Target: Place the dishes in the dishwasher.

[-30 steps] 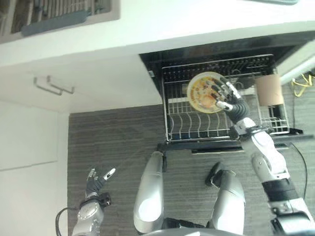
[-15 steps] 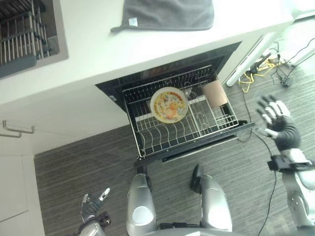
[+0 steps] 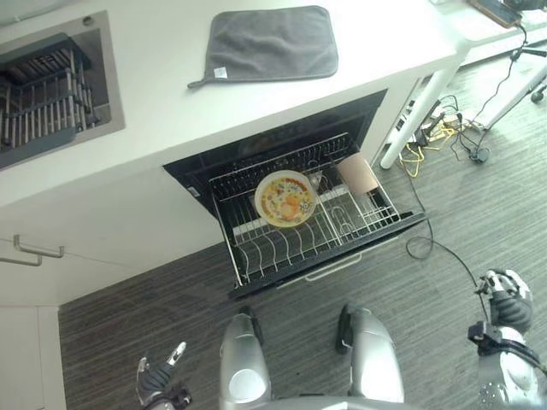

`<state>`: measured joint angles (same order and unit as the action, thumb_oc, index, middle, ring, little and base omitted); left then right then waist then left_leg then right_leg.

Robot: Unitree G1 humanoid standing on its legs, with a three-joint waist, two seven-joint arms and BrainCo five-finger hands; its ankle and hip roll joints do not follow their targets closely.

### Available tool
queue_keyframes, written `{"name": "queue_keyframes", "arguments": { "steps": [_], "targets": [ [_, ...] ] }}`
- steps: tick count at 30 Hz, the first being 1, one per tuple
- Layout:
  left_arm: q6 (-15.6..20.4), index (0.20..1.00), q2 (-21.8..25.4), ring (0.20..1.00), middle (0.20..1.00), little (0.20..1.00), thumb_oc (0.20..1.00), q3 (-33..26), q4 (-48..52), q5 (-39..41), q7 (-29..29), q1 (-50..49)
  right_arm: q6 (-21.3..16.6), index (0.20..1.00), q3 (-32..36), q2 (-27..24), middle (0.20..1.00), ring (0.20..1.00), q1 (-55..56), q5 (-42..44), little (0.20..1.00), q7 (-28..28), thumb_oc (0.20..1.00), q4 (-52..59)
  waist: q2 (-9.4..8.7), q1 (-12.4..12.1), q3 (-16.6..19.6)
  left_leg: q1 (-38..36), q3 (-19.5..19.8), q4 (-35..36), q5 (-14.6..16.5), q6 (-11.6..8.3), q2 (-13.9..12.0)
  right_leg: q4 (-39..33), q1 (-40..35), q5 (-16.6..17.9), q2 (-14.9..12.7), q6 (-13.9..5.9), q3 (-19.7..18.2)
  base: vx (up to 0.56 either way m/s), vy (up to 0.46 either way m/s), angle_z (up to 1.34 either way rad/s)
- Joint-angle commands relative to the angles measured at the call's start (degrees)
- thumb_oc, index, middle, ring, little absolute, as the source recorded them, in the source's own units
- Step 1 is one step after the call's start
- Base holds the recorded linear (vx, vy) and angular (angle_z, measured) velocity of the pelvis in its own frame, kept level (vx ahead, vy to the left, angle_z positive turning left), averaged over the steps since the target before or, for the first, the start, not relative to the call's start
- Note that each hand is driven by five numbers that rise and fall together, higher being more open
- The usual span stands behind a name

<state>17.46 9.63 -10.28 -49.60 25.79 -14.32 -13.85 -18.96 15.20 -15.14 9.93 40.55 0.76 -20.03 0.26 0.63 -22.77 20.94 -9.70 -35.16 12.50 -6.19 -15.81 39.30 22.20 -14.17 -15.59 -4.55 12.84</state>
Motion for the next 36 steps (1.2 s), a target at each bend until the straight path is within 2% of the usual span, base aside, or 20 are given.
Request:
{"name": "queue_keyframes", "arguments": {
  "steps": [1, 2, 3, 6, 11, 16, 20, 23, 25, 30, 36],
  "targets": [
    [0.5, 1.000, 4.4, 1.000, 1.000, 1.000, 1.000, 2.0, 1.8, -0.2, -2.1, -0.4, 4.7, 0.200, -1.0, 0.0, 0.200, 0.200, -1.3, 6.7, 0.200, -3.9, 0.200, 3.1, -0.70, -1.2, -1.3, 1.3, 1.0, 1.1, -0.6, 0.45, -0.2, -1.4, -4.8, -2.8, -2.6, -0.03, -0.2, 0.00, 0.010, 0.10],
    [0.1, 1.000, 4.8, 1.000, 1.000, 1.000, 1.000, 2.5, 2.1, -0.1, -2.2, -0.1, 6.1, 0.200, -2.0, 0.2, 0.200, 0.200, -1.8, 8.4, 0.200, -4.1, 0.200, 1.7, -0.49, -1.5, -1.3, 1.6, 1.2, 1.1, -0.8, 0.37, -0.1, -1.1, -4.3, -2.5, -2.8, -0.09, -0.1, -0.06, 0.010, 0.12],
    [-0.2, 1.000, 5.1, 1.000, 1.000, 1.000, 1.000, 3.0, 2.2, 0.2, -2.6, 0.4, 6.8, 0.200, -2.7, 0.4, 0.200, 0.200, -2.7, 10.5, 0.200, -3.7, 0.200, 0.4, -0.21, -1.7, -1.2, 2.1, 1.1, 2.2, -2.5, 0.80, 0.1, -1.5, -3.4, -1.1, -2.9, 0.30, 0.3, -0.05, 0.003, 0.14],
    [-0.9, 1.000, 6.0, 1.000, 1.000, 1.000, 1.000, 4.4, 2.3, 0.8, -3.1, 1.6, 10.3, 0.200, -5.1, 0.2, 0.200, 0.200, -5.2, 9.4, 0.200, -3.5, 0.200, -2.8, 0.33, -2.4, -1.2, 2.4, 1.3, 3.1, -3.1, 0.68, 0.8, -1.3, -2.4, -0.5, -3.5, -0.11, 0.6, -0.01, -0.005, 0.12],
    [-2.5, 1.000, 7.6, 1.000, 1.000, 1.000, 1.000, 5.6, 3.3, 1.8, -3.7, 2.7, 13.6, 0.200, -6.6, -0.4, 0.200, 0.200, -9.8, 14.1, 0.200, -1.7, 0.200, -8.4, 1.52, -3.5, -1.5, 3.3, 1.8, 3.1, -3.2, 0.89, 2.0, 0.8, 0.1, -0.2, -4.7, -0.61, 0.4, 0.00, 0.001, 0.06],
    [-2.9, 1.000, 8.1, 1.000, 1.000, 1.000, 1.000, 7.4, 3.0, 2.1, -2.7, 3.3, 16.4, 0.200, -7.4, -0.2, 0.200, 0.200, -13.7, 19.4, 0.200, -2.6, 0.200, -16.9, 2.91, -4.9, -1.4, 3.6, 2.2, 3.4, -3.0, 1.23, 3.2, 2.3, 1.8, -0.2, -5.9, -0.80, 0.3, 0.02, 0.025, 0.11],
    [-3.1, 1.000, 8.0, 1.000, 1.000, 1.000, 1.000, 8.6, 2.1, 1.9, -2.6, 4.1, 14.9, 0.200, -7.7, -0.2, 0.200, 0.200, -16.3, 17.3, 0.200, -0.7, 0.200, -23.4, 3.59, -5.6, -1.4, 3.6, 2.4, 3.5, -2.9, 1.41, 3.8, 3.0, 2.4, -0.2, -6.2, -0.84, 0.0, 0.02, 0.028, 0.07],
    [-2.6, 1.000, 7.9, 1.000, 1.000, 1.000, 1.000, 9.5, 0.6, 1.2, -2.1, 5.0, 15.1, 0.200, -6.2, -1.1, 0.200, 0.200, -19.4, 16.3, 0.200, -2.9, 0.200, -33.0, 4.48, -6.5, -1.3, 3.5, 2.7, 3.1, -2.5, 1.60, 4.3, 3.7, 2.7, -0.5, -6.6, -0.80, -0.2, 0.04, 0.037, 0.10],
    [-3.2, 1.000, 8.1, 1.000, 1.000, 1.000, 1.000, 10.0, 0.7, 1.3, -2.1, 5.4, 14.8, 0.200, -6.2, -1.7, 0.200, 0.200, -20.7, 15.2, 0.200, -3.9, 0.200, -35.0, 4.81, -6.7, -1.2, 3.5, 2.9, 2.9, -2.3, 1.59, 4.5, 4.1, 2.8, -0.6, -6.8, -0.80, -0.3, 0.04, 0.032, 0.05],
    [-4.3, 1.000, 9.0, 1.000, 1.000, 1.000, 1.000, 10.9, 1.7, 1.0, -1.6, 5.3, 12.2, 0.200, -7.3, -3.8, 0.200, 0.200, -23.4, 9.8, 0.200, -3.2, 0.200, -34.7, 5.12, -7.5, -1.2, 3.8, 3.3, 2.3, -2.0, 1.65, 4.9, 5.2, 3.3, -0.9, -7.2, -0.96, -0.6, 0.00, -0.002, 0.03],
    [-5.8, 1.000, 10.7, 1.000, 1.000, 1.000, 1.000, 11.8, 4.3, 1.1, -1.9, 4.4, 12.9, 0.200, -9.4, -7.2, 0.200, 0.200, -26.9, 5.5, 0.200, -0.5, 0.200, -29.6, 4.98, -8.4, -1.8, 4.3, 4.2, 1.6, -2.0, 1.76, 5.0, 6.7, 4.0, -1.3, -7.2, -0.70, -0.5, 0.00, -0.020, 0.08]
  ]
}}
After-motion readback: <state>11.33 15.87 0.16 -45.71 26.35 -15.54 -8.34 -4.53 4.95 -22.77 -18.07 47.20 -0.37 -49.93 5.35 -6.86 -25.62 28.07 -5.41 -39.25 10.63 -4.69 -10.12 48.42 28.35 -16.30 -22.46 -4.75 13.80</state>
